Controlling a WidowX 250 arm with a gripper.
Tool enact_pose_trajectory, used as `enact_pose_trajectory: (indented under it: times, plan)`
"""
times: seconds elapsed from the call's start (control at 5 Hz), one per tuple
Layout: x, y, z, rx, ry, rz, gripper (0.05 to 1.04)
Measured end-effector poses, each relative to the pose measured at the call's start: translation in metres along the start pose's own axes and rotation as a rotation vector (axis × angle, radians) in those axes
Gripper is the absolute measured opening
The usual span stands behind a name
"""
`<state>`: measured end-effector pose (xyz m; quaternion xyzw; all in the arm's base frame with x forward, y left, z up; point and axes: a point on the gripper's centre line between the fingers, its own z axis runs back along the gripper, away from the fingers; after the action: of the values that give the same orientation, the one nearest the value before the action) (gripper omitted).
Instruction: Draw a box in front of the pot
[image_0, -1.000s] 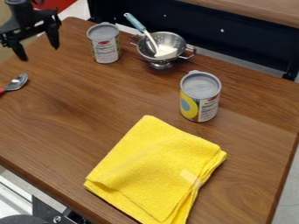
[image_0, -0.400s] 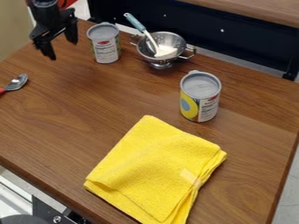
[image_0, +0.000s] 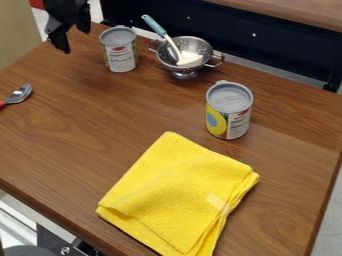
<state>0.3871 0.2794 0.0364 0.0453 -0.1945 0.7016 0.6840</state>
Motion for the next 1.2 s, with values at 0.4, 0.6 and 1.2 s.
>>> enact_pose_trajectory:
  times: [0.4, 0.6, 1.2]
  plan:
    - [0.002, -0.031, -0.008, -0.012, -0.049, -0.013, 0.998]
    - [-0.002, -0.040, -0.013, -0.022, -0.012, -0.065, 0.998]
    - [-0.031, -0.011, -0.030, 0.067, 0.119, -0.250, 0.998]
